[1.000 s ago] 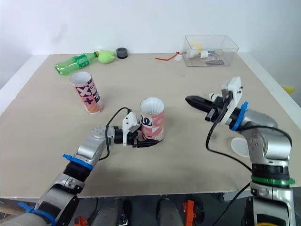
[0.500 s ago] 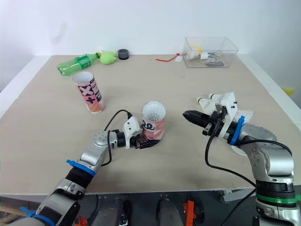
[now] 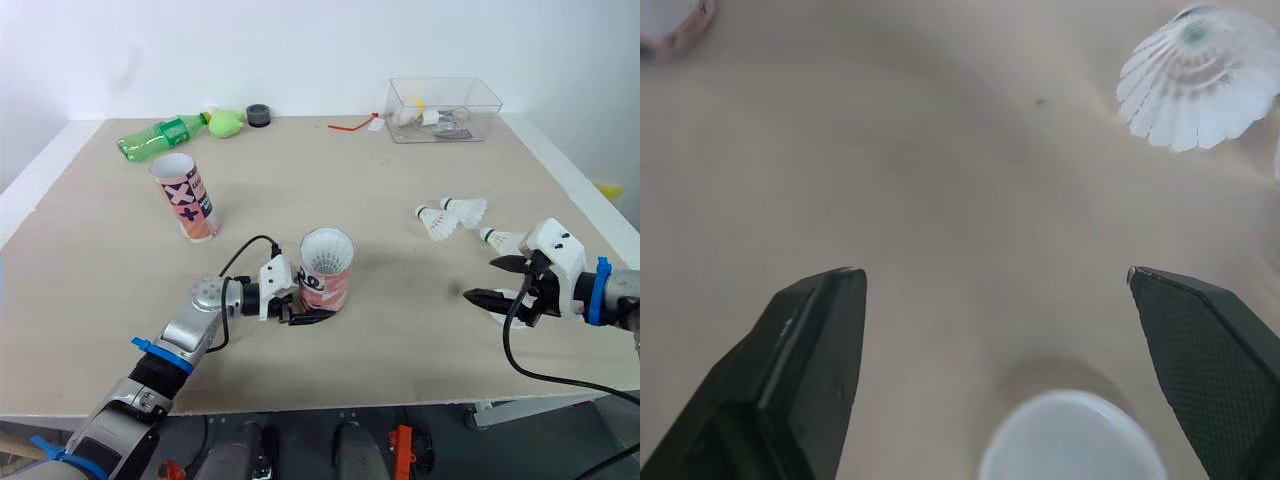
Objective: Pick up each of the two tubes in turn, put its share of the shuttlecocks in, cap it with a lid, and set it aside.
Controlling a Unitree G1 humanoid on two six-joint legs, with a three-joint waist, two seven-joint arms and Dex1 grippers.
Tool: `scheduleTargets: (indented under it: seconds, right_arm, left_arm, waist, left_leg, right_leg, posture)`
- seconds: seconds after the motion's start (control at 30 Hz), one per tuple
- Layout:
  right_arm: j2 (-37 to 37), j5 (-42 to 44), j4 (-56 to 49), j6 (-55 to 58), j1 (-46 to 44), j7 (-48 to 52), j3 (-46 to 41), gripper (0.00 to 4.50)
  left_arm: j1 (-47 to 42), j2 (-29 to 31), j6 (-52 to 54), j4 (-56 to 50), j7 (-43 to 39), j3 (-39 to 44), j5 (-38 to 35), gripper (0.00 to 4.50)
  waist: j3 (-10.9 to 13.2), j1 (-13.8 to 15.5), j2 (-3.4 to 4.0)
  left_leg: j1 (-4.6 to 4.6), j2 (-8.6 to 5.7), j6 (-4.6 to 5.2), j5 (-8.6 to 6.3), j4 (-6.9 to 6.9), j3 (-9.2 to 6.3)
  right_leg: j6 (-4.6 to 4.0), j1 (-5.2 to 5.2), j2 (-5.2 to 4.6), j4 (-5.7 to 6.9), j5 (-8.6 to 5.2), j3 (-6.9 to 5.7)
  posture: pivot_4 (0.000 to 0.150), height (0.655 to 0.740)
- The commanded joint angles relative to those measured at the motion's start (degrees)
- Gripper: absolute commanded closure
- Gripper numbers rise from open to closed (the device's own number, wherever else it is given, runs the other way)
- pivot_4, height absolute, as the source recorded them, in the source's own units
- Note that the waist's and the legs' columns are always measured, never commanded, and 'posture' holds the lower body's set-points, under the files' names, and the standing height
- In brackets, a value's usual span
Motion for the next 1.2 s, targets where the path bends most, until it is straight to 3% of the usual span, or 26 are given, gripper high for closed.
scheduleTargets:
  seconds: [0.03,0.2,0.4,0.7,1.03,1.13,1.2]
  right_arm:
    - [-2.38,-7.03,7.25,-7.47,-7.08,6.59,6.82,0.03]
    - [-1.62,-17.78,21.19,-18.78,-21.35,11.5,16.08,0.03]
    - [0.4,-27.47,34.49,-32.2,-30.75,11.95,22.28,0.03]
    - [3.04,-33.79,43.57,-44.53,-34.92,11.4,25.02,0.03]
    - [6.49,-36.82,47.76,-50.09,-36.19,11.51,26.33,0.03]
    - [6.94,-37.62,48.76,-50.44,-36.66,12.72,26.73,0.78]
    - [7.2,-37.82,49.24,-50.64,-36.96,13.21,26.73,1.86]
  left_arm:
    - [-0.32,-0.15,0.11,-1.37,-1.26,-1.13,-0.2,1.4]
    - [-0.24,-0.21,0.49,-2.04,-0.98,-1.1,-0.47,1.4]
    - [1.05,-0.34,1.84,-3.81,0.02,-1.19,-0.87,1.4]
    - [2.57,0.07,3.5,-6.11,0.93,-1.05,-1.23,1.4]
    - [2.98,-0.15,4.21,-6.71,1.81,-1.0,-1.61,1.4]
    - [3.03,-0.1,4.45,-6.82,1.89,-1.01,-1.76,1.4]
    - [3.04,-0.08,4.53,-6.83,1.92,-1.02,-1.8,1.4]
  waist:
    - [0.0,-0.02,-0.01]
    - [0.01,0.0,0.02]
    - [0.02,0.04,0.01]
    - [0.01,0.0,0.02]
    - [0.01,-0.02,0.01]
    - [0.01,-0.03,0.01]
    - [0.01,-0.03,0.01]
  left_leg:
    - [0.01,0.0,0.0,0.0,0.02,0.0]
    - [-0.06,-0.04,-0.01,-0.01,-0.02,0.09]
    - [-0.07,-0.05,-0.11,-0.1,-0.06,0.05]
    - [-0.05,-0.1,-0.11,-0.15,-0.07,0.06]
    - [0.0,-0.08,-0.12,-0.13,-0.05,0.06]
    - [0.02,-0.08,-0.12,-0.13,-0.04,0.06]
    - [0.04,-0.08,-0.12,-0.12,-0.02,0.06]
  right_leg:
    - [0.0,0.01,0.0,0.0,0.0,0.0]
    - [0.01,-0.09,-0.04,-0.02,-0.01,0.06]
    - [-0.05,-0.08,-0.03,-0.05,-0.09,0.12]
    - [-0.3,-0.07,-0.05,-0.04,0.03,0.21]
    - [-0.35,-0.01,-0.05,-0.04,0.09,0.2]
    - [-0.36,0.01,-0.05,-0.04,0.1,0.2]
    - [-0.36,0.02,-0.06,-0.04,0.12,0.2]
  posture:
    - [0.15,0.74]
    - [0.15,0.74]
    - [0.15,0.74]
    - [0.15,0.74]
    - [0.15,0.74]
    - [0.15,0.74]
    - [0.15,0.74]
